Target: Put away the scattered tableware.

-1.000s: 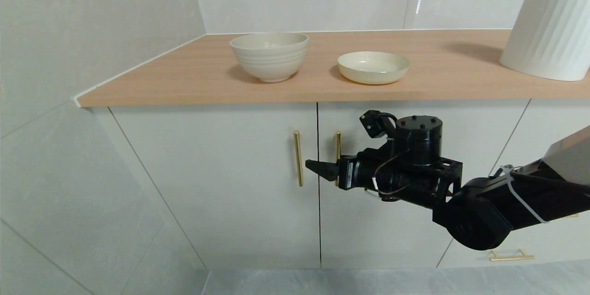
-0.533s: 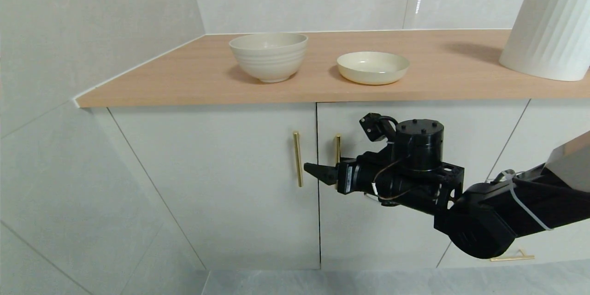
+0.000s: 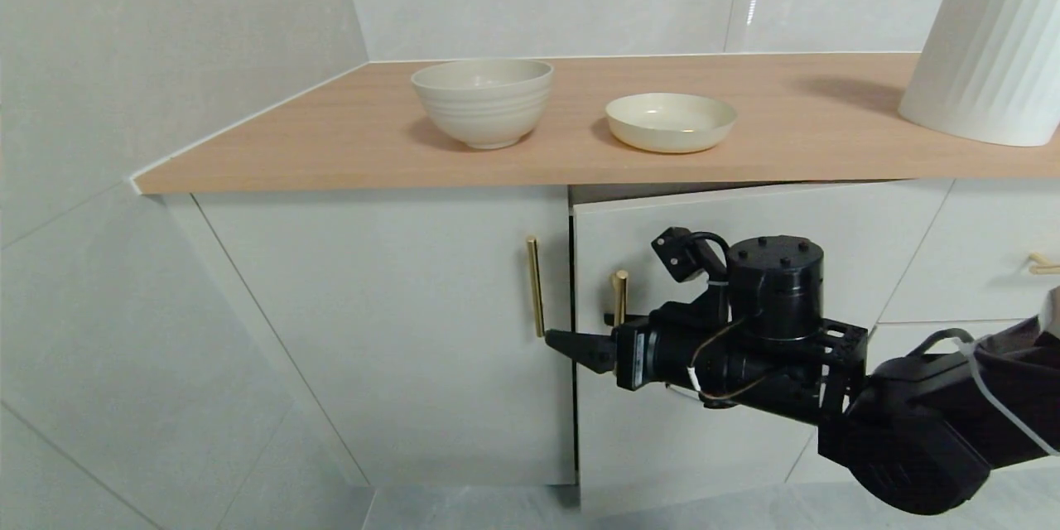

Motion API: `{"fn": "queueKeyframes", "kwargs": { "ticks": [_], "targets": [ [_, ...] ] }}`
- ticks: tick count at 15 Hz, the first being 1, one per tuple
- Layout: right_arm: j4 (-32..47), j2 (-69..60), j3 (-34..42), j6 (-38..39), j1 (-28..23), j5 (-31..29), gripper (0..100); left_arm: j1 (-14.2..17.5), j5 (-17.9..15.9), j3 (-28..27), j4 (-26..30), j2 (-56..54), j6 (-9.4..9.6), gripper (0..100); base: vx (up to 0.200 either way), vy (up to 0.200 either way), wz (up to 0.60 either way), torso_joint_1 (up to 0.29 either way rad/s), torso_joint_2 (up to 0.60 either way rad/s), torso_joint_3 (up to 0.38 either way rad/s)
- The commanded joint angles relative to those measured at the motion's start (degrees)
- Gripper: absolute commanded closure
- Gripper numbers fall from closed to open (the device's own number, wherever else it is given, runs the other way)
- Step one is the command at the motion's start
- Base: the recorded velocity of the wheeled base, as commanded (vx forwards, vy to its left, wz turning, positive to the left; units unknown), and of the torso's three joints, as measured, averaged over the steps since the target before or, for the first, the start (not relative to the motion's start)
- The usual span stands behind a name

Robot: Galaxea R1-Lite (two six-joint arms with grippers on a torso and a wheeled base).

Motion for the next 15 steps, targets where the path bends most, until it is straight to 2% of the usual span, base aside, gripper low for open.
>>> {"fn": "queueKeyframes", "kwargs": {
  "ticks": [1, 7, 13, 15],
  "targets": [
    [0.0, -4.5, 3.3, -0.1, 0.0, 0.3, 0, 0.1, 0.0, 0.0, 0.0, 0.1, 0.00, 0, 0.000, 0.000, 0.00, 0.000, 0.00, 0.000],
    [-1.0, -9.6, 11.8, -0.2, 0.0, 6.3, 0, 0.1, 0.0, 0.0, 0.0, 0.1, 0.00, 0, 0.000, 0.000, 0.00, 0.000, 0.00, 0.000],
    [-13.4, -10.2, 21.2, -0.2, 0.0, 8.7, 0, 0.0, -0.1, 0.0, -0.1, 0.1, 0.43, 0, 0.000, 0.000, 0.00, 0.000, 0.00, 0.000],
    [-13.8, -10.4, 22.6, -0.2, 0.0, 9.1, 0, 0.0, 0.0, 0.0, -0.1, 0.1, 0.17, 0, 0.000, 0.000, 0.00, 0.000, 0.00, 0.000]
  ]
}}
